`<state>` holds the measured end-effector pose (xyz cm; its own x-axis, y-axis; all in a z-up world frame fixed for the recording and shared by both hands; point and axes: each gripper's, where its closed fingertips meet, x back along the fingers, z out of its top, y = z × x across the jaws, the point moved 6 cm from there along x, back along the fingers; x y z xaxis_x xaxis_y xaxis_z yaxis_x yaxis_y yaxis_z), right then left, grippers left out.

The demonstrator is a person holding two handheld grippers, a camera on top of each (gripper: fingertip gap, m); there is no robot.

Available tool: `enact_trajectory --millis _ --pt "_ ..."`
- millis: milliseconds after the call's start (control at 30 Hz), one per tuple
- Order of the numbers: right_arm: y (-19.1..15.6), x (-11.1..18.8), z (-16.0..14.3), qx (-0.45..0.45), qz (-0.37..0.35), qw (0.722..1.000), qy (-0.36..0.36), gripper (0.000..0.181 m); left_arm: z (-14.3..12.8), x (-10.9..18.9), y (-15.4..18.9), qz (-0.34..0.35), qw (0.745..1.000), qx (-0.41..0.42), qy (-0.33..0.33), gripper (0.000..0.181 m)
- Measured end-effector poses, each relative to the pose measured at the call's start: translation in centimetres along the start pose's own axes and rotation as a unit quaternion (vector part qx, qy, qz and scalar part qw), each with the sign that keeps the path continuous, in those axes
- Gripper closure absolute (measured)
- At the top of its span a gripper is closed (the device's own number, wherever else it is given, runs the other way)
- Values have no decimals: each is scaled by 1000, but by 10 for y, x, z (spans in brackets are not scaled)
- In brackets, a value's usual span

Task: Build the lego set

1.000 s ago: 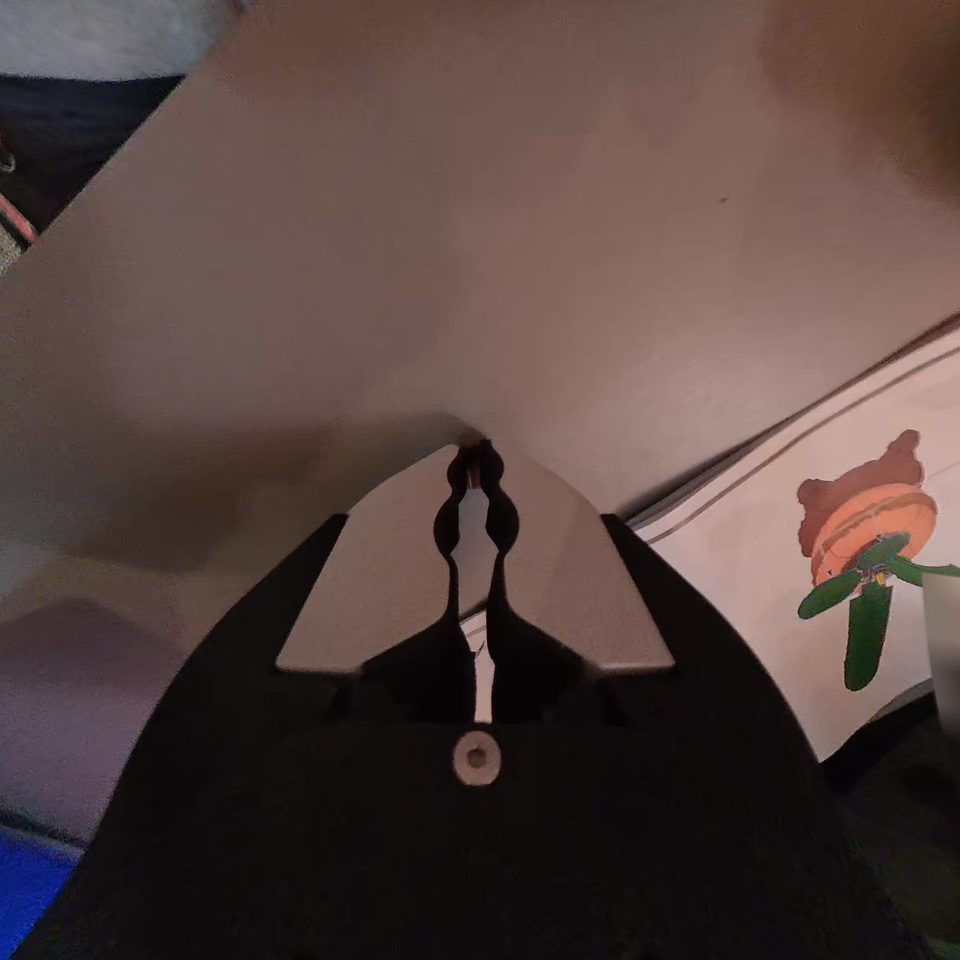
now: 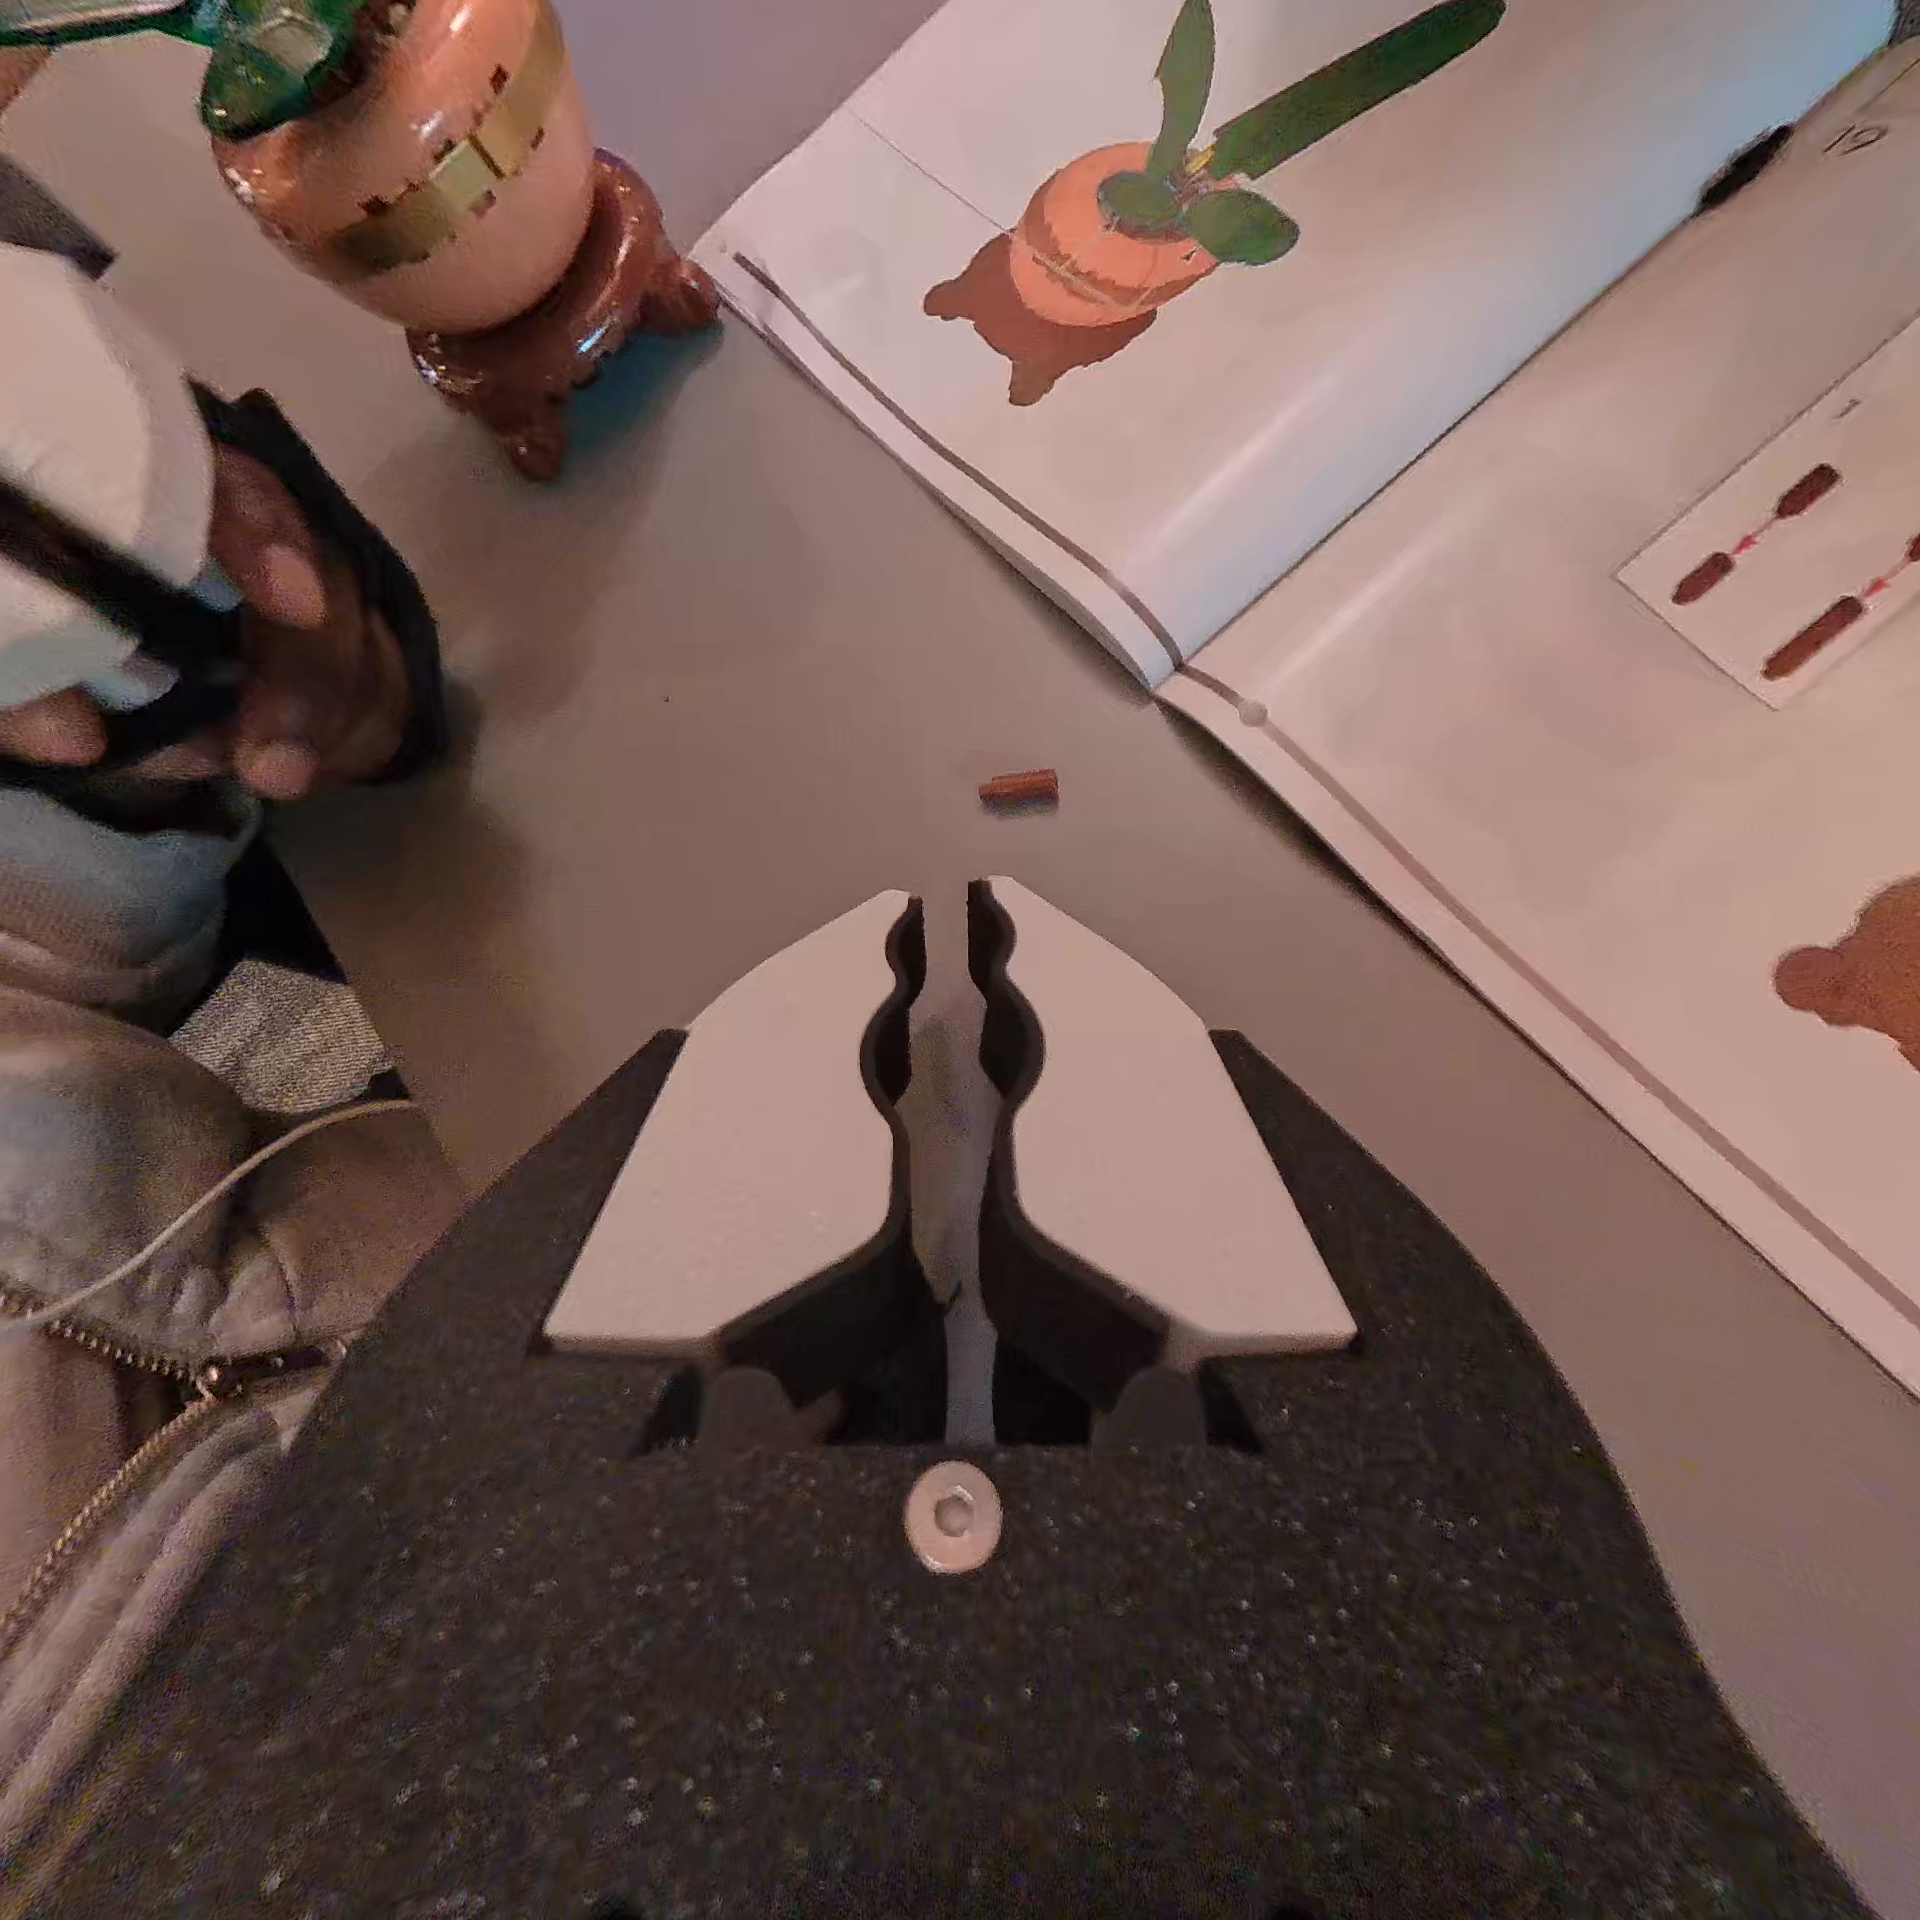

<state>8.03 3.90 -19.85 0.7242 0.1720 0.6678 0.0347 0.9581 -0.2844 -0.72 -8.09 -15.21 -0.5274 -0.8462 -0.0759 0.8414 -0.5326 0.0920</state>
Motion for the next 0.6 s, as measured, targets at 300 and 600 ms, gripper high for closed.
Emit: enact_trajectory --millis 300,600 --pt "4 -23 15 -43 -3 998 -38 155 0 5 -4 3 1000 12 3 178" --pt "1 -22 14 -52 -70 994 -71 156 1 9 -4 -15 999 31 22 178"
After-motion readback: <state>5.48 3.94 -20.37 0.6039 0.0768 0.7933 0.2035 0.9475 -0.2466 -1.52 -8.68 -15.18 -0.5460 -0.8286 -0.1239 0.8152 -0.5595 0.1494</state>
